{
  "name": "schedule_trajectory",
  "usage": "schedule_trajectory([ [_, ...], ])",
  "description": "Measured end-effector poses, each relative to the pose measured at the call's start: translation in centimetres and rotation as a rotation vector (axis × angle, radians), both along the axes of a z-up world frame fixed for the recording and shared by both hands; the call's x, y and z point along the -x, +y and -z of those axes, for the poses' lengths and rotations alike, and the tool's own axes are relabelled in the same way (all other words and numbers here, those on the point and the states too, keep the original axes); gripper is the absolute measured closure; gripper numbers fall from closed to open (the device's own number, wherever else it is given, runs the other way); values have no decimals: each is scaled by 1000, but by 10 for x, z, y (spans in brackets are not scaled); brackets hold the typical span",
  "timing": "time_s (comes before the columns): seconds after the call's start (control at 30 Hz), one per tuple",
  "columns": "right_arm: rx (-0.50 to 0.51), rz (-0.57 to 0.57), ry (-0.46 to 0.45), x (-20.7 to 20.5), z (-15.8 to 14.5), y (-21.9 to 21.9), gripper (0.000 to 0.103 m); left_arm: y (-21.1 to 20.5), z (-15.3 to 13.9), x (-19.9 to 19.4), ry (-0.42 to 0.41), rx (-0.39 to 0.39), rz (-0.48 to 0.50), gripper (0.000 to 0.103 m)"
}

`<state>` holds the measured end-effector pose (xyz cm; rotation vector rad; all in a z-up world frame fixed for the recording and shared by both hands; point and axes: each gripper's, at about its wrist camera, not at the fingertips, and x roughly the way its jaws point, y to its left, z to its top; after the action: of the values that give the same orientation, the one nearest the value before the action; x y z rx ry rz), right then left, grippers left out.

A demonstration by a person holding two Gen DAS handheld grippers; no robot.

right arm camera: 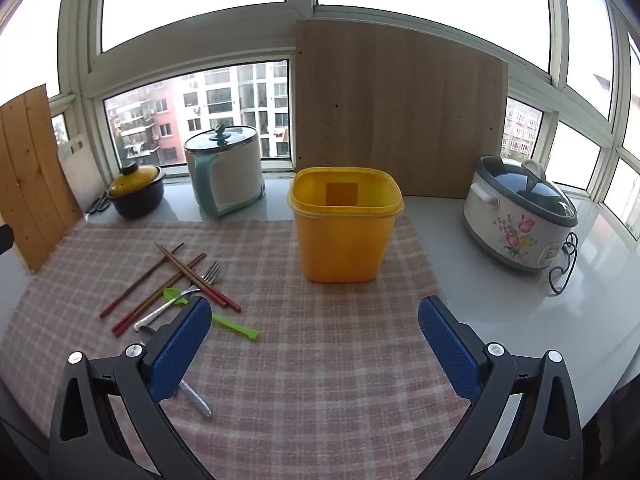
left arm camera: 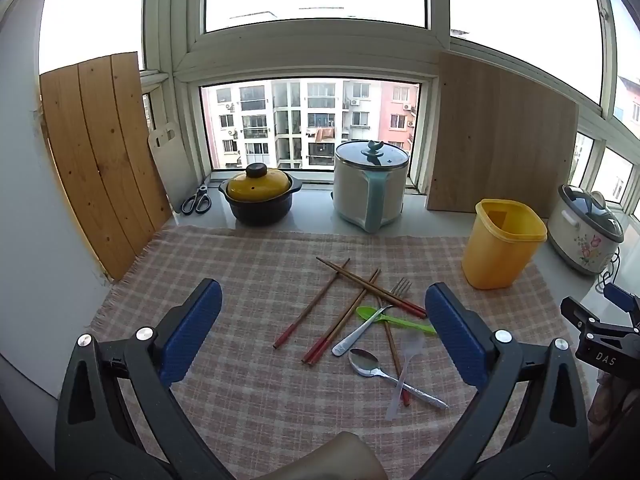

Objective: Organize utensils

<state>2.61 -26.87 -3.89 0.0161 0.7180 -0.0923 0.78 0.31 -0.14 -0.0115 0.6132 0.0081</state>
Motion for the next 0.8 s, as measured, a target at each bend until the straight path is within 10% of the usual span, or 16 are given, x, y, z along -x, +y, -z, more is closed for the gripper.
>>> schedule_trajectory([
  [0.8, -11, 8, 5, 4, -1, -4, 0, -5, -7, 1, -7, -2, 4, 0],
])
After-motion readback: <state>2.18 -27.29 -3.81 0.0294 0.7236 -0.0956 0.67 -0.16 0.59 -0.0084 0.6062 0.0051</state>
